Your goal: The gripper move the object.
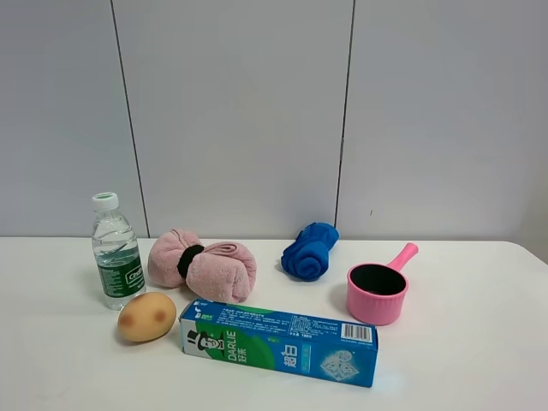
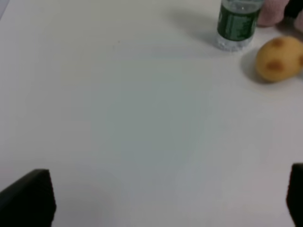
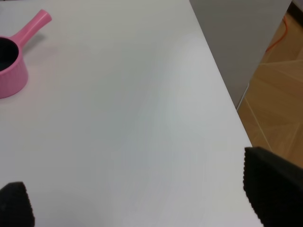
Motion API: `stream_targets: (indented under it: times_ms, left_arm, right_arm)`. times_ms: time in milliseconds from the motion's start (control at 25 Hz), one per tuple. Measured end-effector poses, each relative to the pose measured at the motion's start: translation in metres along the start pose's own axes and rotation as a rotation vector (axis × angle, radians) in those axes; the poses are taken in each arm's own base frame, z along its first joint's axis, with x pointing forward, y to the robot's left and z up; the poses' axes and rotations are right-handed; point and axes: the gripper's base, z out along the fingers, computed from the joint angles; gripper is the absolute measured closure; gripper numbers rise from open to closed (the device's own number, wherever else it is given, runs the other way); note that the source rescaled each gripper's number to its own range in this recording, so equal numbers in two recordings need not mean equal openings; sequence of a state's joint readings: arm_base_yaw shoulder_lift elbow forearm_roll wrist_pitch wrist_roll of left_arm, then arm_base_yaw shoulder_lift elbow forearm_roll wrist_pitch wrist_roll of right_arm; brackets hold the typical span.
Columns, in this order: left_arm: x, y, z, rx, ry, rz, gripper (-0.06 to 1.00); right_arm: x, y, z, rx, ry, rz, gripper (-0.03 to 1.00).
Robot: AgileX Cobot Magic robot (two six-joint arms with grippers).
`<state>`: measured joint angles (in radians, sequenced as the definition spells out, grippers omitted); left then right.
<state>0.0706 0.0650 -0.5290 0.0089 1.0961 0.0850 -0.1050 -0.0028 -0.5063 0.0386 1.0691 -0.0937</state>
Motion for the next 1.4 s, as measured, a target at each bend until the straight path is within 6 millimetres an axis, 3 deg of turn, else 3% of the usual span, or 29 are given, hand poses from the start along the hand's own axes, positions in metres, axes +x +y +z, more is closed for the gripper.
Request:
stream_targets:
  times_ms: [1400]
  left_arm:
    - [0.0054, -0.0012, -0.0061, 0.003, -0.090, -0.061, -0.06]
  right_arm:
    - [0.0000, 0.0000, 0.0000, 0.000, 0.000, 0.000, -0.03]
